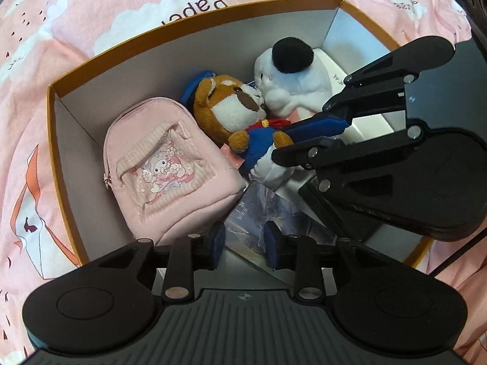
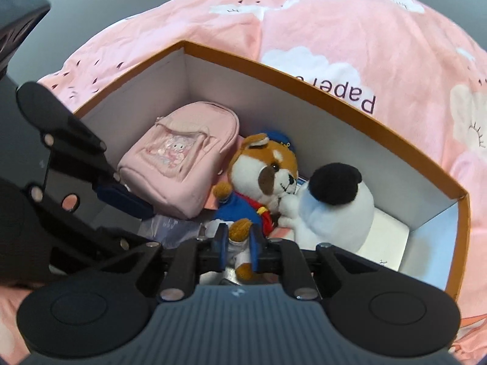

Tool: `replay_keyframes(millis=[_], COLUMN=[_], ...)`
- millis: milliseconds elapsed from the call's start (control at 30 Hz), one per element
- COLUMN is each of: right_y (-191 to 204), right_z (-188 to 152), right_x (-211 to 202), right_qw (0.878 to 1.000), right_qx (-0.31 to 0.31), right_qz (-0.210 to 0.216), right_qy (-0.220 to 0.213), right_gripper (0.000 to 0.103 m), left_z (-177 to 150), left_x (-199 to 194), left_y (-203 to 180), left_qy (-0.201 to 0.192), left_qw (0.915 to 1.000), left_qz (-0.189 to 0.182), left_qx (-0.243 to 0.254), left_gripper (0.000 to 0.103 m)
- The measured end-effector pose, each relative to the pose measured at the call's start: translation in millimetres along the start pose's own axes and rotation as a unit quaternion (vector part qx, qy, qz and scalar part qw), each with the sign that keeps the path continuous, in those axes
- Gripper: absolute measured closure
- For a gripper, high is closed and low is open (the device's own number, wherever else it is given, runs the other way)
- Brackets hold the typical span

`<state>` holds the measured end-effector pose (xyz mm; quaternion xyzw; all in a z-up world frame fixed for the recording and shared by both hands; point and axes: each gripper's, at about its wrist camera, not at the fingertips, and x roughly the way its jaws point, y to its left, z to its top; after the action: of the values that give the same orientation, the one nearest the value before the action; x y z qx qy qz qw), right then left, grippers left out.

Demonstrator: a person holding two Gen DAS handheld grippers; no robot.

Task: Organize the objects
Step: 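Open both grippers and move them back out of the box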

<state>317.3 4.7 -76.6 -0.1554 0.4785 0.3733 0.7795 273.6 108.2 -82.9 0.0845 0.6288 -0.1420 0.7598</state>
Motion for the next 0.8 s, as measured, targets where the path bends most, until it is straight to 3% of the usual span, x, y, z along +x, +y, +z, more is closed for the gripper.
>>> replay_keyframes(millis=[100, 333, 533, 567, 633, 700, 800], right_y=[-1.7, -6.0, -5.2, -5.0, 0.7, 9.9, 15.8], right_z=[0.8, -1.8, -4.5, -5.2, -9.2, -15.8, -30.1], right_x=[-0.1, 1.2, 0.8, -1.0, -10.5, -27.7, -60.9], right_qw=[1.000, 0.999, 0.999, 0.999, 0.999, 0.998, 0.992], right_qx=[0.004, 0.036, 0.048, 0.048, 0.049, 0.043, 0.050], right_qz=[0.005, 0.021, 0.023, 0.023, 0.017, 0.002, -0.012], right_qy=[0.001, 0.005, 0.001, -0.002, -0.017, -0.053, -0.116], right_gripper=[0.088, 0.088, 0.088, 0.087, 0.084, 0.082, 0.074], left_z=[0.4, 5.7, 4.6, 2.3, -5.9, -19.9, -51.1], left_x=[4.4, 10.0, 11.4, 8.7, -2.9, -22.3, -56.3], left_y=[-0.7, 9.7, 8.6, 9.7, 10.7, 8.5, -2.5], left_qy=[0.000, 0.007, -0.001, -0.007, -0.034, -0.077, -0.156], left_qw=[0.9999, 0.9991, 0.9989, 0.9989, 0.9982, 0.9960, 0.9876], left_qz=[0.005, -0.041, -0.046, -0.044, -0.046, -0.042, -0.003], left_qx=[0.011, 0.001, -0.006, -0.013, -0.020, -0.017, 0.011], left_gripper=[0.061, 0.050, 0.050, 0.057, 0.064, 0.064, 0.063])
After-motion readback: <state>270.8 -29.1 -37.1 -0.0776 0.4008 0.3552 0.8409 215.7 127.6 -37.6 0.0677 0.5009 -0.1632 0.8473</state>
